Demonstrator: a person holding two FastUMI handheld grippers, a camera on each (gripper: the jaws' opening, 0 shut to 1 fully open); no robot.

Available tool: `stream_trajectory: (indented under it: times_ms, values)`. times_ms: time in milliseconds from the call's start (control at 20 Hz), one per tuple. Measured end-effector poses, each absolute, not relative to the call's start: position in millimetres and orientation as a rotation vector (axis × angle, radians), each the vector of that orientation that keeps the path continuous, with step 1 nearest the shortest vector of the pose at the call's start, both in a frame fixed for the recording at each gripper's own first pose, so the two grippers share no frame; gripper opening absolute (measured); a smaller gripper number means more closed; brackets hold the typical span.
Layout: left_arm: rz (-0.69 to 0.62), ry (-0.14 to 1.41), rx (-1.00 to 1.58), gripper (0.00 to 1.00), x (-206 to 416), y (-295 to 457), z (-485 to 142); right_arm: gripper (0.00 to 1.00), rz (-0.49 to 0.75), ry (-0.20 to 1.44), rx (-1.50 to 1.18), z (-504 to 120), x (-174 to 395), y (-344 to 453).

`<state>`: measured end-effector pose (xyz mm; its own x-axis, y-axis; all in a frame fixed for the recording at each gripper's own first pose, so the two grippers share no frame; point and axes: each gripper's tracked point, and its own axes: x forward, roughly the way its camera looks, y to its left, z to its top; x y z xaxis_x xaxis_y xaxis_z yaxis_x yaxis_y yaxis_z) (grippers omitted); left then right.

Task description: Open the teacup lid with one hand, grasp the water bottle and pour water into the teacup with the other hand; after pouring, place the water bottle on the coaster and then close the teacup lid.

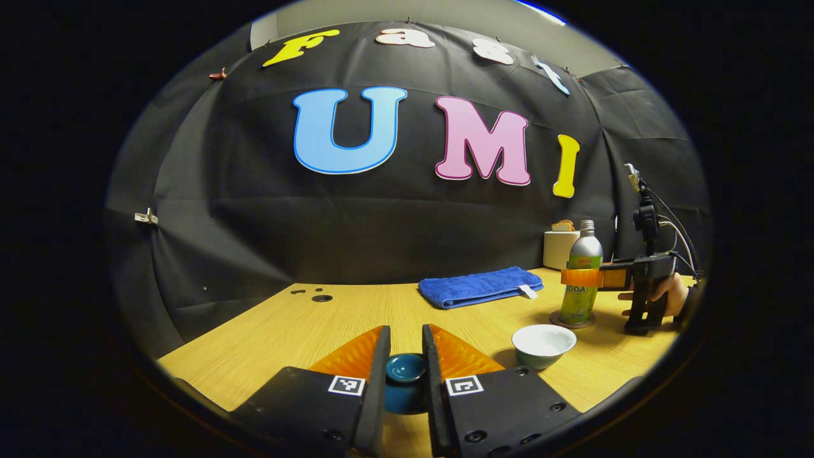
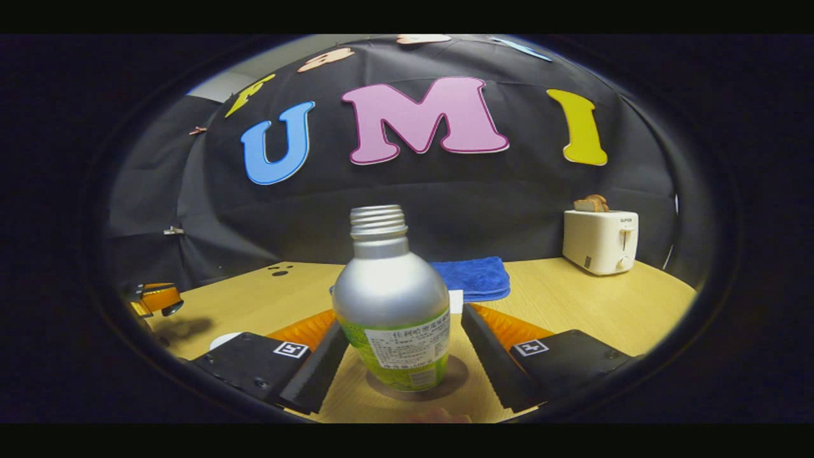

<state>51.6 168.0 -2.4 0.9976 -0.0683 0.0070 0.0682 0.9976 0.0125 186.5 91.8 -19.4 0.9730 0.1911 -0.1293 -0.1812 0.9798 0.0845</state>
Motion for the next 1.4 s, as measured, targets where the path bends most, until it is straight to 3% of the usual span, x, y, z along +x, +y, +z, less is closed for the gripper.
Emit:
stream_trajectory:
  times_ms: [50, 100, 1000, 1250, 1400]
  values:
    - [-0.068, -0.008, 0.012, 0.32, 51.6, 168.1, -2.3, 0.96, 0.177, 0.132, 0.071, -18.3, 184.0, 87.9]
    - [-0.068, -0.007, 0.012, 0.32, 51.9, 168.0, -2.0, 1.00, 0.176, 0.128, 0.073, -17.0, 181.3, 88.3]
    - [-0.015, -0.004, 0.009, 0.34, 51.4, 177.7, -2.3, 1.00, 0.141, 0.109, 0.019, -20.9, 116.5, 68.9]
    - [-0.061, -0.006, 0.009, 0.32, 55.1, 143.5, -1.3, 1.00, 0.163, 0.039, 0.004, -5.2, 86.2, 68.1]
    - [-0.159, -0.014, 0.008, 0.32, 62.1, 88.1, 1.6, 1.00, 0.160, 0.025, -0.008, -5.4, 73.5, 62.8]
